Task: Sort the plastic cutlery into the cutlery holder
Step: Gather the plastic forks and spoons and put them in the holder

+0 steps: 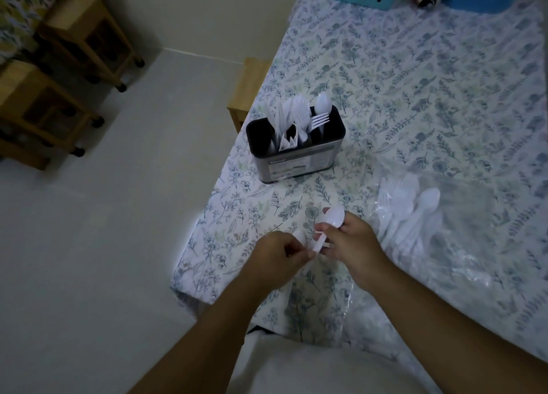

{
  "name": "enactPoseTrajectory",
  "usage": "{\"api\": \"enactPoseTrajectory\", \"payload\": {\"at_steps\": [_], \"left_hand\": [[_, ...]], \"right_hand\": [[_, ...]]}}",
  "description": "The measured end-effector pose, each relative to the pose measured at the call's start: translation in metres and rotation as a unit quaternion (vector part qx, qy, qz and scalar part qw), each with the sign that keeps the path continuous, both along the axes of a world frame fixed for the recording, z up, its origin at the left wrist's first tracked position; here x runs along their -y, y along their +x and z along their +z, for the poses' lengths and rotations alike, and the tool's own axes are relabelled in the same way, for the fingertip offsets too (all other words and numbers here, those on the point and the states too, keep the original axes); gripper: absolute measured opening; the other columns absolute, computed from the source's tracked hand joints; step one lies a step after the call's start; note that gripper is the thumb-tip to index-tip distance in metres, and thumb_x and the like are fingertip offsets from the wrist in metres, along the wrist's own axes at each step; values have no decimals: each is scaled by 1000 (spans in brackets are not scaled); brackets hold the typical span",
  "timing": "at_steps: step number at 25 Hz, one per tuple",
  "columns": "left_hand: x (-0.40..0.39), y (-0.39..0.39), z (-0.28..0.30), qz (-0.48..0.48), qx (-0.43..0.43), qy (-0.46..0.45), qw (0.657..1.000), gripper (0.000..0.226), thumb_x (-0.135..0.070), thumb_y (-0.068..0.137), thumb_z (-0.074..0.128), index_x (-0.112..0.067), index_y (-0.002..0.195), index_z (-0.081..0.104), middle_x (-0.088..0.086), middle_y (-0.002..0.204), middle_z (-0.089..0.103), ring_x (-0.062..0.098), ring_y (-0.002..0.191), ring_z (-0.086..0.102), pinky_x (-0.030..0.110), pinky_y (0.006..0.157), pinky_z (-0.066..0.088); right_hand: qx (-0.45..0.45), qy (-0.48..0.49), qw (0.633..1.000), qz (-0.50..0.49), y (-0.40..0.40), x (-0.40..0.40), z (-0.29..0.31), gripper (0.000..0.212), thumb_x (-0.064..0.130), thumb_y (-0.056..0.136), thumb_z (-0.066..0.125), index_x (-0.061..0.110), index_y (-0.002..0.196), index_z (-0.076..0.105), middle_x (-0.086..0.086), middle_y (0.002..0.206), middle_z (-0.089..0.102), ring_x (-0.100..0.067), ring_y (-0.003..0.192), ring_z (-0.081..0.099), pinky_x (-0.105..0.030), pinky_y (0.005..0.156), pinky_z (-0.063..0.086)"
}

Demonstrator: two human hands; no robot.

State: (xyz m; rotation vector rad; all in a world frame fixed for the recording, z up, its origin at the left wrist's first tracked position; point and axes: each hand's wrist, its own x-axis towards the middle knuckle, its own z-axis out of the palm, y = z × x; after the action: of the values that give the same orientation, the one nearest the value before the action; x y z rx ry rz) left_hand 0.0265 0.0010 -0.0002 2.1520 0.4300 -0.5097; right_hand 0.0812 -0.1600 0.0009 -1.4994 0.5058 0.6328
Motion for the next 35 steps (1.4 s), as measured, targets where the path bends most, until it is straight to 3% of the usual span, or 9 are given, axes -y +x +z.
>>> {"api": "enactPoseTrajectory", "payload": {"at_steps": [3,8,13,17,20,23,26,29,35], "left_hand": [[0,-9,-12,117,25,81,990,30,-42,85,75,-17,81,59,1,79,63,12,65,59,26,53,46],[7,-19,-25,72,10,94,993,16,-29,87,73,-17,88,62,3,91,60,19,71,62,33,62,57],[7,-17,-22,13,50,202,978,17,-22,99,55,-10,91,64,3,86,62,13,70,54,22,58,38],[11,-17,-10,96,59,34,993,20,-14,99,58,-11,86,72,-4,71,66,15,64,63,19,58,48],[24,-17,-1,146,1,-199,969,13,-9,94,67,-6,98,80,8,81,78,25,76,77,40,76,64],[32,-14,-2,83,18,-107,991,9,-15,89,74,-11,88,82,3,69,76,18,62,74,35,67,64],[32,-6,-2,46,55,-38,997,10,-25,85,79,-15,84,80,-5,70,74,5,59,67,17,59,55],[36,4,-2,20,61,-42,997,10,-22,90,71,-18,93,79,-11,77,73,-5,63,64,5,59,47],[40,5,-21,89,23,-144,985,22,-28,91,58,-21,87,79,5,80,77,29,80,75,51,80,61]], "right_hand": [[-27,-39,999,24,-3,6,-5,29,4,94,60,21,116,67,-13,95,74,-25,84,71,-39,70,60],[-69,-11,997,28,-19,18,-11,32,6,95,59,20,124,58,-14,106,67,-24,87,65,-53,81,60],[-66,-14,996,59,-28,20,-11,31,7,95,60,15,125,59,-15,106,66,-23,83,65,-48,76,62],[-60,11,995,80,-34,15,-10,30,13,96,61,17,126,60,-12,104,70,-23,88,70,-53,86,59],[-51,45,994,88,-36,14,-13,26,18,99,61,18,124,65,-10,109,77,-27,98,75,-51,88,61],[-15,-14,994,108,-36,16,-16,26,17,97,58,25,119,69,-7,104,78,-28,97,75,-51,85,61],[-34,2,997,73,-33,24,-12,26,10,98,54,19,116,71,-10,100,76,-25,86,69,-33,66,54],[-74,61,994,45,-30,25,-11,23,14,98,59,15,118,70,-16,103,76,-29,88,71,-43,74,57],[-70,18,996,50,-20,23,-15,26,26,98,55,23,118,70,-10,105,77,-30,100,71,-53,93,55]]}}
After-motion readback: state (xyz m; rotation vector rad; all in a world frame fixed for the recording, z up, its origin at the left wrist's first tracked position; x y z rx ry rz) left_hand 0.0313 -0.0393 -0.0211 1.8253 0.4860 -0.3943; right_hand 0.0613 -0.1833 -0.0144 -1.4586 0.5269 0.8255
